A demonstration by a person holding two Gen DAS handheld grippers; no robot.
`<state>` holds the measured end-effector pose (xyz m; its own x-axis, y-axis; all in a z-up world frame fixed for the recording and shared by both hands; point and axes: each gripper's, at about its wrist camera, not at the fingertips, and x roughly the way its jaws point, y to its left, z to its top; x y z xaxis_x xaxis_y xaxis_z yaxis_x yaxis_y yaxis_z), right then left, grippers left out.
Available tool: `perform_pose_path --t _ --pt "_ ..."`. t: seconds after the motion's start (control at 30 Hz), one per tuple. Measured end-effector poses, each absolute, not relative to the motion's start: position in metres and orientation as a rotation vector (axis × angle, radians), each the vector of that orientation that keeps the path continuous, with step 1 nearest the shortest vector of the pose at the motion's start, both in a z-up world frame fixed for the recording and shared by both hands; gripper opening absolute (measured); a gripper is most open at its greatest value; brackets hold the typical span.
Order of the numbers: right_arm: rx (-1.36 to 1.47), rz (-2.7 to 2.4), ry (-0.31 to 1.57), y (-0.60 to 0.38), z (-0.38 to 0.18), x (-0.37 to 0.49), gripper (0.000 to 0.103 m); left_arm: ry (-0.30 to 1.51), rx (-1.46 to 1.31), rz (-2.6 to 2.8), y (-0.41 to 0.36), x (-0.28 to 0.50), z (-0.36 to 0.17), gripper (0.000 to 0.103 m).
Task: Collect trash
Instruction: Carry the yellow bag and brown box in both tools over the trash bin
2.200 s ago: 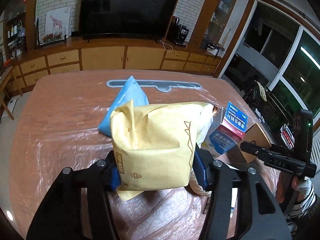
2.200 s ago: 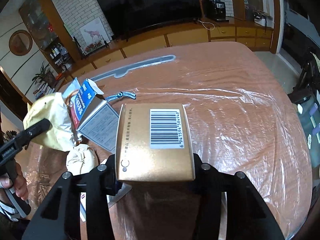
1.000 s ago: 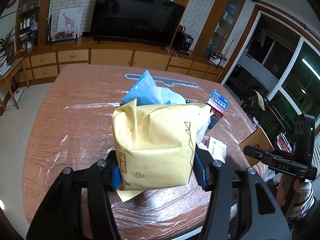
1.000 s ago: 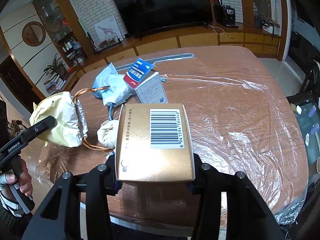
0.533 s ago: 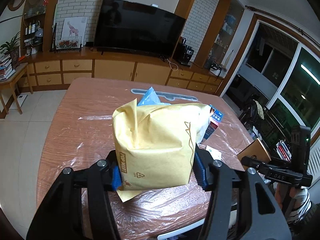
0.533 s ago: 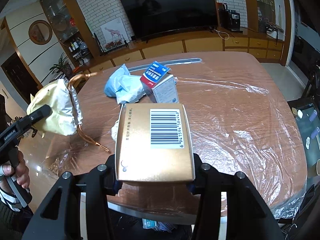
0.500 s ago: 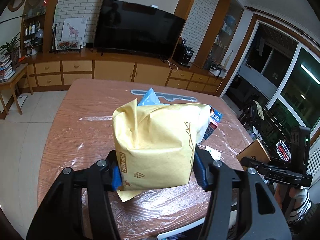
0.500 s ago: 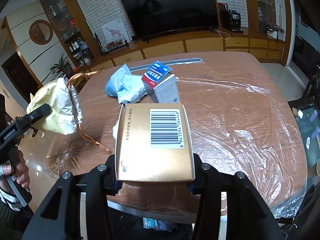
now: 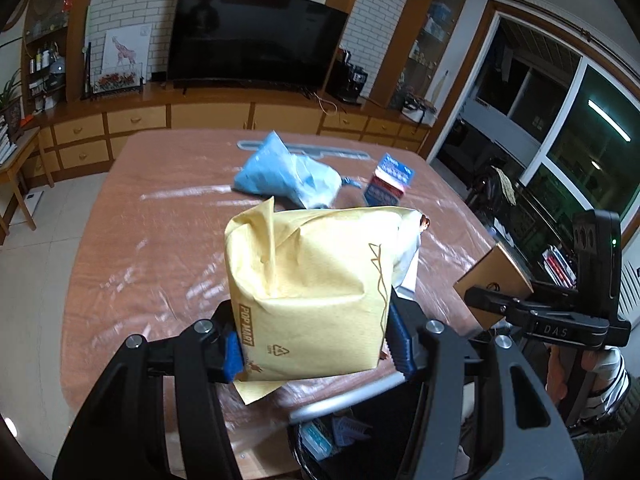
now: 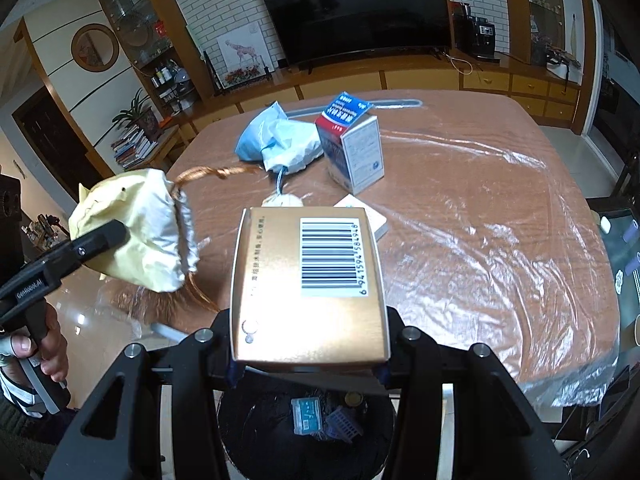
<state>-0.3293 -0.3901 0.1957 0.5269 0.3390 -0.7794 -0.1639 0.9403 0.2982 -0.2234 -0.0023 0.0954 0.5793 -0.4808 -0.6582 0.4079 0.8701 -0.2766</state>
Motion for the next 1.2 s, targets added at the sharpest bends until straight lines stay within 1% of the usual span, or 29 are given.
perform_pose_path --t 0.27,0.67,1.2 --pt "0.205 0.302 0.985 -0.387 0.196 -0.346 0.046 0.829 -0.092 -0.574 -0.007 -0.238 0.087 0.057" --pt "0.211 0.300 0.981 -0.388 0.204 -0.373 0.046 0.812 -0.088 -0.690 -0.012 -0.268 0.096 0.057" --pt "0.167 0.299 1.050 -0.375 0.178 -0.399 0.046 0.930 -0.032 -0.726 -0.028 -0.298 0.056 0.057"
